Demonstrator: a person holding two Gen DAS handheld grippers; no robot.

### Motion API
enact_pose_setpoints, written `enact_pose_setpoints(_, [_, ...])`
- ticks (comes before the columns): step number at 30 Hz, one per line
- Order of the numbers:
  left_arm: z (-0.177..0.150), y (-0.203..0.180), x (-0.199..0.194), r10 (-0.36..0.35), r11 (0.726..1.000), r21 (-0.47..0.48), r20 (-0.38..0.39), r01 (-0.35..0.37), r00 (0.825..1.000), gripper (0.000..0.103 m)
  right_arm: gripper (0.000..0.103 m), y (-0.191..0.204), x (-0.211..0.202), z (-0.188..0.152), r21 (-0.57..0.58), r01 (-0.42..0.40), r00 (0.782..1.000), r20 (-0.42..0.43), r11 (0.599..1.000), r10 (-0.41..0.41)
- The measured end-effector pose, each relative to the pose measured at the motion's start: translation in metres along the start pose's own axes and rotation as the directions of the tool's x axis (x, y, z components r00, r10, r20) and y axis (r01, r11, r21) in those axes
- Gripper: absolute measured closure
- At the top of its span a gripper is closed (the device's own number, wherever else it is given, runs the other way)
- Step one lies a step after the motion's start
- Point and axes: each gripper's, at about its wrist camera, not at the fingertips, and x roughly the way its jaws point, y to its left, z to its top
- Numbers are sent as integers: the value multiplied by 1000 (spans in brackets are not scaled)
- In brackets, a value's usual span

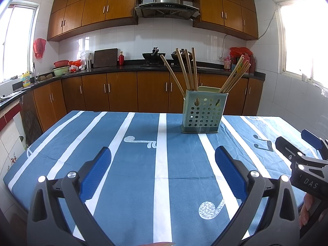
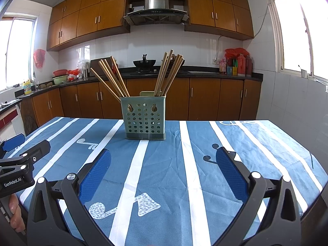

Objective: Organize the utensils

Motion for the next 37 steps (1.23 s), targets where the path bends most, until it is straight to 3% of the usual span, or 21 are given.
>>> enact_pose_setpoints(37, [-5,-6,-2,2,1000,-8,-8,-2,1000,4,2,1,0,1,6,2,1000,-4,1000,-2])
